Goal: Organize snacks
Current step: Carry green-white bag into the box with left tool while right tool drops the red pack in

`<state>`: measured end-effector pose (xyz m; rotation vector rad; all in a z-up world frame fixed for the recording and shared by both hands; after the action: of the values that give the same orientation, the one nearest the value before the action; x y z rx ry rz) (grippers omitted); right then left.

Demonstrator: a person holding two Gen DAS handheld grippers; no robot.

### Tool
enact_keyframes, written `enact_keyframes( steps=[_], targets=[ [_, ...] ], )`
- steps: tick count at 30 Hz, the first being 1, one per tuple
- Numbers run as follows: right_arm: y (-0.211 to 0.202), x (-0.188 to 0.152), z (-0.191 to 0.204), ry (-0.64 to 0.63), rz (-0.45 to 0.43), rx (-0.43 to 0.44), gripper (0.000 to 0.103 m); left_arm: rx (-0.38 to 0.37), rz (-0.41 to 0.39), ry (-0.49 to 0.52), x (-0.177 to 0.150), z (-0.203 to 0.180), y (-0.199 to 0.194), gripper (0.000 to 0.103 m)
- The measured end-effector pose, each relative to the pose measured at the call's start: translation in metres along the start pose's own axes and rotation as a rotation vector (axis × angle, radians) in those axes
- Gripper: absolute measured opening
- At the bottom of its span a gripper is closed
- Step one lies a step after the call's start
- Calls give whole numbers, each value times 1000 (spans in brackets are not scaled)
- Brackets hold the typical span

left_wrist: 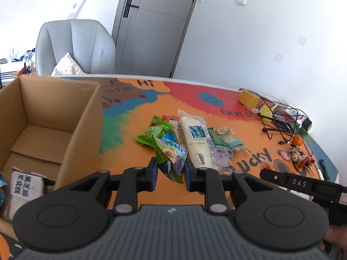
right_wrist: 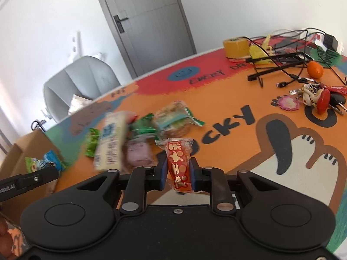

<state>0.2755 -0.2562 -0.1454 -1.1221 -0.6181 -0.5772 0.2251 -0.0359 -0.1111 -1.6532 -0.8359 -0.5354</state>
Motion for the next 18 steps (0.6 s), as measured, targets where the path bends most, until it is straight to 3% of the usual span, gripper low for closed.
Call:
enact_keyframes(
  steps=[18],
  targets=[
    [-49, -8, 54, -51, -70, 135, 22, 8, -129, -2, 1, 12, -74, 24]
  ],
)
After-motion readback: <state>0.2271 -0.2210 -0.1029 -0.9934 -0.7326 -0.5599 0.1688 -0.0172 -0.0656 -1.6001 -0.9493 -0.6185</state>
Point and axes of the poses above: each gripper's, at about its wrist camera, not at the fingertips, and y roughly the way its jaws point, z to its left, x to its top, the point moved 3 cm from there along y, roughly the way its jaws point, and after that the axes turned 5 degrees about z, right-handed, at the moved point
